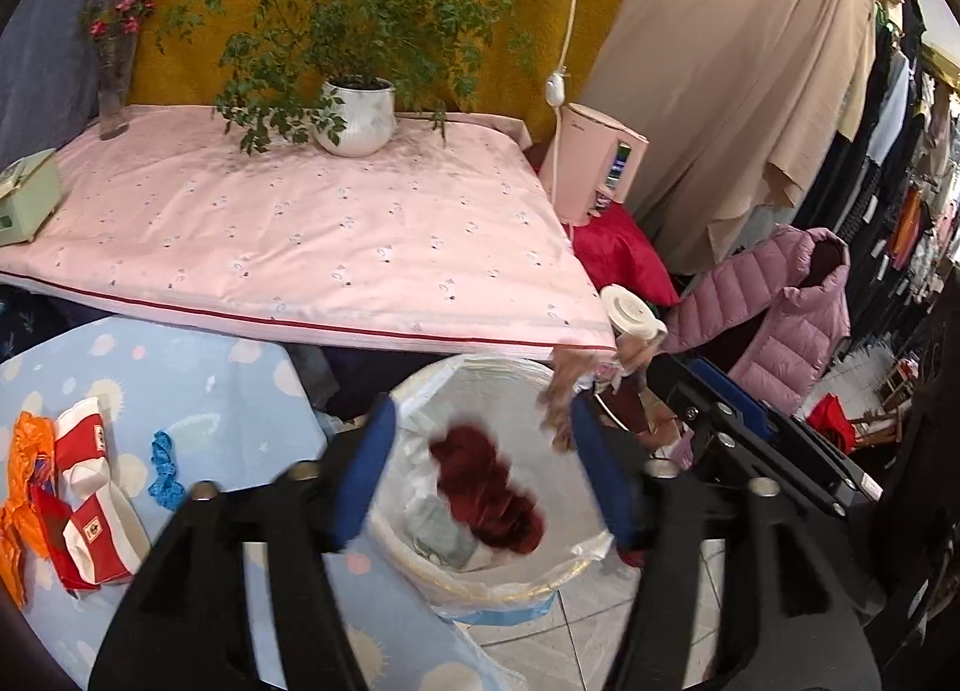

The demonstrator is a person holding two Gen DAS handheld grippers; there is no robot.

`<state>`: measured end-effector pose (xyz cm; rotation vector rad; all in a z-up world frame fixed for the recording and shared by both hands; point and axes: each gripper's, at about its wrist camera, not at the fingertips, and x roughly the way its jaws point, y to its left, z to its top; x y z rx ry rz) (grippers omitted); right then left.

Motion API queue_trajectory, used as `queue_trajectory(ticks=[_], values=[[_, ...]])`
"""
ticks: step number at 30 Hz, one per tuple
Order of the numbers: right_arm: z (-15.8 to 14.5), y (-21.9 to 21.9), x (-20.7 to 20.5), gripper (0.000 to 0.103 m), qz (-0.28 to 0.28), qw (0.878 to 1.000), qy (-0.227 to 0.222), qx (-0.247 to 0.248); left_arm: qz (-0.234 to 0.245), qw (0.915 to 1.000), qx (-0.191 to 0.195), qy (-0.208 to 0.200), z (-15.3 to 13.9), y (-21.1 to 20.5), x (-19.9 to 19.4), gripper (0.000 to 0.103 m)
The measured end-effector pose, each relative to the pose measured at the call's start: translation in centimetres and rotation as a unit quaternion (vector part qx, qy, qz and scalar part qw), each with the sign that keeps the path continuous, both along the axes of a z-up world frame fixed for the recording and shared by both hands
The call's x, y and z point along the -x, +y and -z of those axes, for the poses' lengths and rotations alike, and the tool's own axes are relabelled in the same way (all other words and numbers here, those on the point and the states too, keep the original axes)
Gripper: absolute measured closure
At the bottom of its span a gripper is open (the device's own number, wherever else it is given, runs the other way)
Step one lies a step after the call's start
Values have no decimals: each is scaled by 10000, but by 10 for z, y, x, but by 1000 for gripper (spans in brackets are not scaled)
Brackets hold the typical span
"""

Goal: Collect trash
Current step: 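Carry the scrunchie and bead string over the bin and release both, then return both tools to the table and grasp the red box with the left tool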

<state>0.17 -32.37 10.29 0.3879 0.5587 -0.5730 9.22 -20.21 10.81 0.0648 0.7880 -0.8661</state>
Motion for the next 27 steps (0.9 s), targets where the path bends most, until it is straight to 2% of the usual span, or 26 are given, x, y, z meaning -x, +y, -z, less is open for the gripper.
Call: queue_trajectory(ticks=[2, 13, 17, 19, 22, 27], values=[[1, -3, 2, 63, 46, 10000, -23, -22, -11, 10000, -31, -11, 2, -1, -1, 40], [-7, 19, -9, 54, -177, 9998, -40, 76, -467, 9987, -36, -211, -5, 33, -15, 40], [-13, 38, -18, 45, -315, 9993, -80, 159, -693, 9974, -42, -171, -5, 56, -23, 40], [-14, 47, -23, 45, -408, 9990, -75, 191, -799, 9967, -58, -159, -5, 68, -27, 39], [-16, 63, -31, 45, -553, 9982, -62, 243, -990, 9950, -57, -96, -4, 88, -34, 33], [-18, 90, -45, 45, -830, 9962, -32, 257, -1390, 9902, -56, -91, -3, 126, -44, 32]])
